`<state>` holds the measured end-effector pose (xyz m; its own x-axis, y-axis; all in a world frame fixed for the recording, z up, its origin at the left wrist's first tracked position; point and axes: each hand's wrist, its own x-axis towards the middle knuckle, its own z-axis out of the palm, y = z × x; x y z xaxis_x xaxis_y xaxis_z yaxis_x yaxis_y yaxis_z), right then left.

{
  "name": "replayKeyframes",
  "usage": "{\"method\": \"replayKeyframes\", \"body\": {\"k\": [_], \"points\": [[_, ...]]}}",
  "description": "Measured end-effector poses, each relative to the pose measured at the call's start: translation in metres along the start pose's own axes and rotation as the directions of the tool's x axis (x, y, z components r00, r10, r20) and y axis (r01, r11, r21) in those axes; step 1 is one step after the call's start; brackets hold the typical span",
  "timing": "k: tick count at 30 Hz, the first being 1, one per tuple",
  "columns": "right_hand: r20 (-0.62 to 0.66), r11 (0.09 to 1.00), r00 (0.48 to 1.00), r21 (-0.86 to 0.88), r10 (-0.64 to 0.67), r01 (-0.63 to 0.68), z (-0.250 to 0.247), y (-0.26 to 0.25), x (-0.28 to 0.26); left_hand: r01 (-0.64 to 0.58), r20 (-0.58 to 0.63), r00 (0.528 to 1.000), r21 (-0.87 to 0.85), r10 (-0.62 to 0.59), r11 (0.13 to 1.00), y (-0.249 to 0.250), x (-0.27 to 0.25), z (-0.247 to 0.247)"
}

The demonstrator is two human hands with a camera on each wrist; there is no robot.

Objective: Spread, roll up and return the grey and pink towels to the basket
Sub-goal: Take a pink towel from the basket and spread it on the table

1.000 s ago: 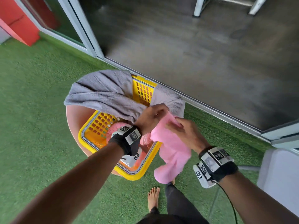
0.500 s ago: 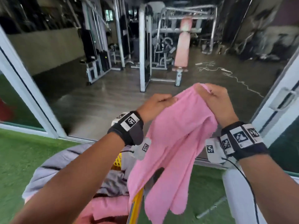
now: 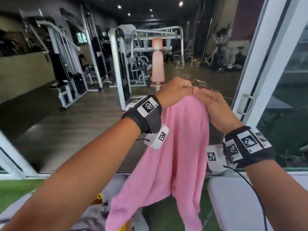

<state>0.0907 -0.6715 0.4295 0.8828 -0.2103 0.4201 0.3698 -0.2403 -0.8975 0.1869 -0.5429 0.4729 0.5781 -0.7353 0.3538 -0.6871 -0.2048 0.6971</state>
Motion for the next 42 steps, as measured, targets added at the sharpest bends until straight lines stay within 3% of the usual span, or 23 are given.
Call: {"method": "replayKeyframes", "body": {"k": [3, 6, 9, 12, 15, 17, 19, 22, 23, 28, 33, 37, 42], "points": [[0.054, 0.994, 0.998, -0.107, 0.026, -0.02, 0.005, 0.024, -0.015, 0.172, 0.083, 0.984, -0.192, -0.159, 0.966, -0.039, -0.035, 0.021], [0.014, 0.996, 0.999, -0.077, 0.051, -0.05, 0.006, 0.038, -0.021, 0.302, 0.143, 0.953, -0.364, -0.268, 0.881, -0.064, -0.068, 0.027], [0.026, 0.993, 0.992, -0.008, 0.12, -0.12, 0.024, 0.046, -0.031, 0.266, 0.065, 0.961, -0.474, -0.268, 0.839, -0.07, -0.075, 0.02], [0.153, 0.989, 0.977, -0.031, 0.15, -0.147, 0.049, 0.057, -0.048, 0.213, 0.056, 0.977, -0.361, -0.207, 0.908, -0.066, -0.072, 0.022], [-0.019, 0.99, 0.995, 0.103, 0.094, -0.092, 0.038, 0.064, -0.045, 0.247, 0.145, 0.967, -0.326, -0.209, 0.913, -0.071, -0.083, 0.026], [-0.133, 0.965, 0.98, 0.237, 0.146, -0.112, 0.024, 0.067, -0.042, 0.271, 0.153, 0.961, -0.339, -0.231, 0.901, -0.077, -0.09, 0.023], [-0.072, 0.947, 0.977, 0.27, 0.198, -0.173, 0.028, 0.067, -0.045, 0.249, 0.113, 0.968, -0.334, -0.224, 0.909, -0.078, -0.088, 0.019], [0.215, 0.959, 0.946, 0.094, 0.244, -0.269, 0.045, 0.059, -0.058, 0.206, 0.106, 0.978, -0.319, -0.181, 0.925, -0.066, -0.082, 0.019], [0.246, 0.966, 0.941, 0.057, 0.231, -0.252, 0.044, 0.056, -0.059, 0.204, 0.136, 0.976, -0.323, -0.168, 0.924, -0.064, -0.083, 0.021], [0.021, 0.945, 0.981, 0.267, 0.192, -0.191, 0.018, 0.043, -0.048, 0.285, 0.161, 0.958, -0.422, -0.239, 0.861, -0.065, -0.1, 0.028], [0.237, 0.97, 0.957, 0.132, 0.167, -0.203, 0.04, 0.038, -0.058, 0.17, 0.021, 0.983, -0.461, -0.18, 0.871, -0.05, -0.09, 0.019], [0.12, 0.968, 0.985, 0.204, 0.121, -0.143, 0.031, 0.025, -0.044, 0.162, 0.012, 0.984, -0.462, -0.176, 0.872, -0.043, -0.091, 0.022], [0.187, 0.938, 0.966, 0.261, 0.181, -0.226, 0.036, 0.025, -0.044, 0.078, -0.101, 0.988, -0.324, -0.116, 0.943, -0.028, -0.081, -0.013]]}}
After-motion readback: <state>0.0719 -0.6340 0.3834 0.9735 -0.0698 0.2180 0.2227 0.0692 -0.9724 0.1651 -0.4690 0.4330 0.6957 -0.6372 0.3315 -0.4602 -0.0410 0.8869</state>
